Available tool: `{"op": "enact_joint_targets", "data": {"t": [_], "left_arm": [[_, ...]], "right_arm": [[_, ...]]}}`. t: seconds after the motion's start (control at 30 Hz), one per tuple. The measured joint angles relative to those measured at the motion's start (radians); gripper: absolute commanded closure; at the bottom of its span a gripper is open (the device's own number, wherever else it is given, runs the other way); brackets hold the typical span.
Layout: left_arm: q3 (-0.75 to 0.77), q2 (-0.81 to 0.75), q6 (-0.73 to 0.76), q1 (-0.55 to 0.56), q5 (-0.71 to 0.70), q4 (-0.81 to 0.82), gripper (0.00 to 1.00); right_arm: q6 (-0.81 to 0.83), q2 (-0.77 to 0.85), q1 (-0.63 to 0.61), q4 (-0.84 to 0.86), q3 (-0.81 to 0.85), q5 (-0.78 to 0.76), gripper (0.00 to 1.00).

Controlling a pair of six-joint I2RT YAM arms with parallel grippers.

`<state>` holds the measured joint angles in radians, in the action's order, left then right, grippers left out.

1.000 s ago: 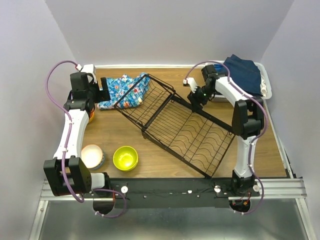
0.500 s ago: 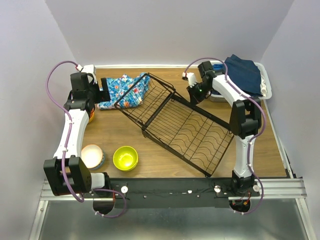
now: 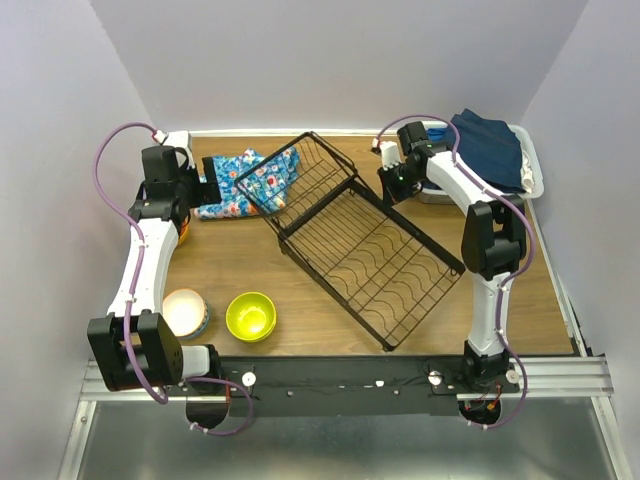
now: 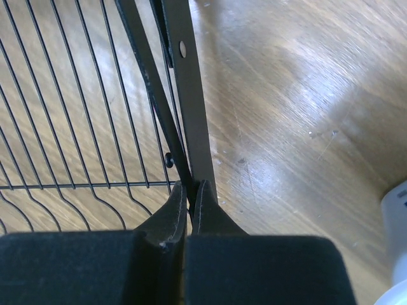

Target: Load the bowls into the dish rack

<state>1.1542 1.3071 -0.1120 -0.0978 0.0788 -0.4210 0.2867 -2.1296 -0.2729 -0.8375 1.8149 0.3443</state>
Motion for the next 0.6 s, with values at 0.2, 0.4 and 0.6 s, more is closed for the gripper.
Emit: {"op": "enact_joint_targets", "data": {"t": [0.2,0.4,0.6], "left_arm": [[-0.036,-0.03,0.01,0.0,-0.001,-0.001,0.01],[-0.071,-0.079,0.016,0.0,-0.005,-0.001,0.01],[-0.106,-0.111,0.018,-0.002,-0.006,0.0,0.01]], "right_arm": [[-0.136,0.0,0.0,0.03,0.0,-0.045,0.99],[-0.298,0.05,0.0,0.061,-0.073,-0.116,0.99],[-0.403,0.118,0.0,0.064,-0.167,-0.161,0.99]]}}
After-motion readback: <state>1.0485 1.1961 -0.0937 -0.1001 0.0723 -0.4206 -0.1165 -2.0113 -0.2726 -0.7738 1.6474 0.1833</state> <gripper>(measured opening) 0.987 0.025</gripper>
